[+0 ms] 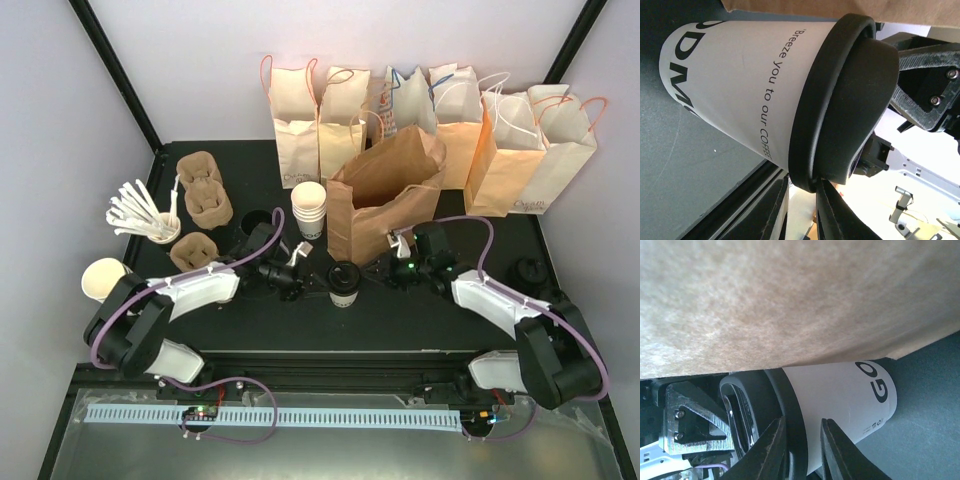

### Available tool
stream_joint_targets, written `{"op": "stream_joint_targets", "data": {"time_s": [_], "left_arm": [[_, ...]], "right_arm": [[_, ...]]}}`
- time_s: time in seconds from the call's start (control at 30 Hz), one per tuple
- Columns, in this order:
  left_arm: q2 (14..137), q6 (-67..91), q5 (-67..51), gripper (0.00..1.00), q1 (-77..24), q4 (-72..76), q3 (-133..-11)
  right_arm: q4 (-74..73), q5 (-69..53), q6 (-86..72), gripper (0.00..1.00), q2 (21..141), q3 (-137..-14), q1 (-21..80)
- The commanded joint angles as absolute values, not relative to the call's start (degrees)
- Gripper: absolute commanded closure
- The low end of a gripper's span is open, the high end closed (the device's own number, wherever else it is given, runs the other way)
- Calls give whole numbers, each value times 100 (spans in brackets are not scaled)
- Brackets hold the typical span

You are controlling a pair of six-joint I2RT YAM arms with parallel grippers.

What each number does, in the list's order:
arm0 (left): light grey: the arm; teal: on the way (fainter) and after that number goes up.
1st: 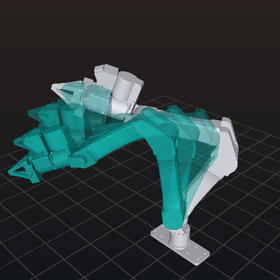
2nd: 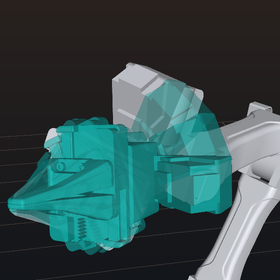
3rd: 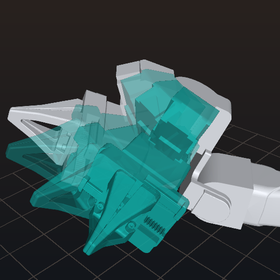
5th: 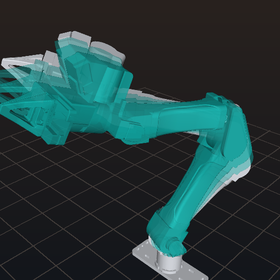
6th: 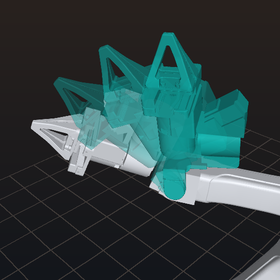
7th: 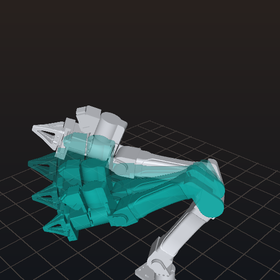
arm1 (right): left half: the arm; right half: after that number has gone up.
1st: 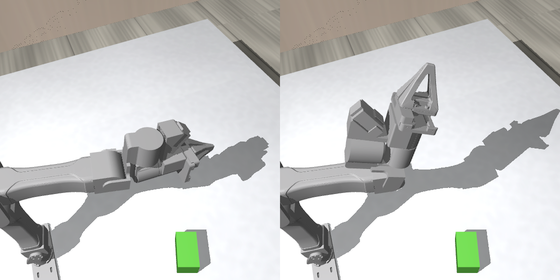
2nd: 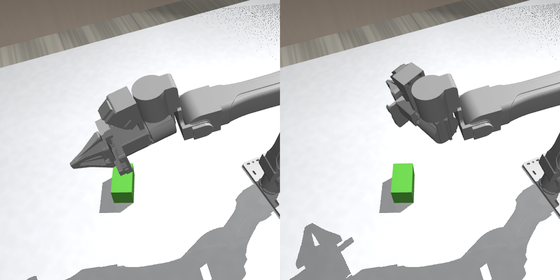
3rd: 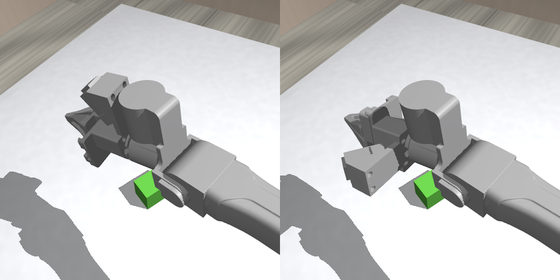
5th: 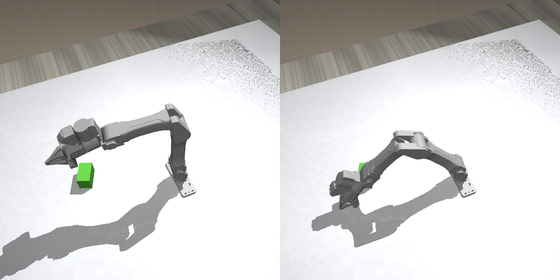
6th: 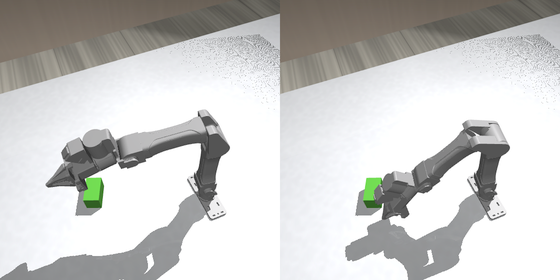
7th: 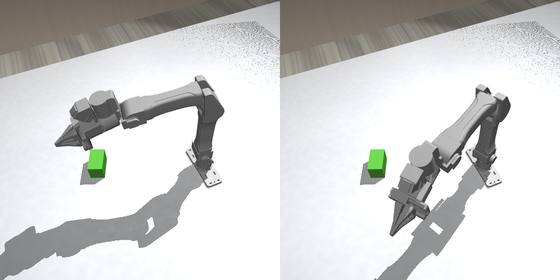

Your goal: Pack the takeout coffee

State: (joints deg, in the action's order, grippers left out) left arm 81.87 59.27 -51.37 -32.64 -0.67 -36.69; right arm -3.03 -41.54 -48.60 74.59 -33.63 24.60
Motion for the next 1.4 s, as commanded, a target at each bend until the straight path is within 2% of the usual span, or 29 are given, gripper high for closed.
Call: {"op": "stream_joint_targets", "data": {"time_s": [0.0, 0.4, 0.93, 1.1, 1.37], "left_arm": [[8394, 5674, -4998, 83, -3272, -310, -4002], [8840, 5193, -5014, 86, -3214, -831, -4392], [9362, 4708, -4725, 87, -3242, -1015, -4165], [9248, 4637, -4662, 87, -3242, -1224, -4338], [8833, 4736, -4605, 81, -3231, -1638, -4811]], "right_arm": [[-272, -4362, -5012, 78, 7172, -3124, 2471], [-231, -4432, -5137, 79, 7137, -2698, 2565], [-291, -4359, -4876, 79, 7570, -2261, 2563], [-660, -4317, -4727, 79, 7317, -2546, 2568], [-1956, -3739, -4180, 78, 6843, -3530, 2566]]}}
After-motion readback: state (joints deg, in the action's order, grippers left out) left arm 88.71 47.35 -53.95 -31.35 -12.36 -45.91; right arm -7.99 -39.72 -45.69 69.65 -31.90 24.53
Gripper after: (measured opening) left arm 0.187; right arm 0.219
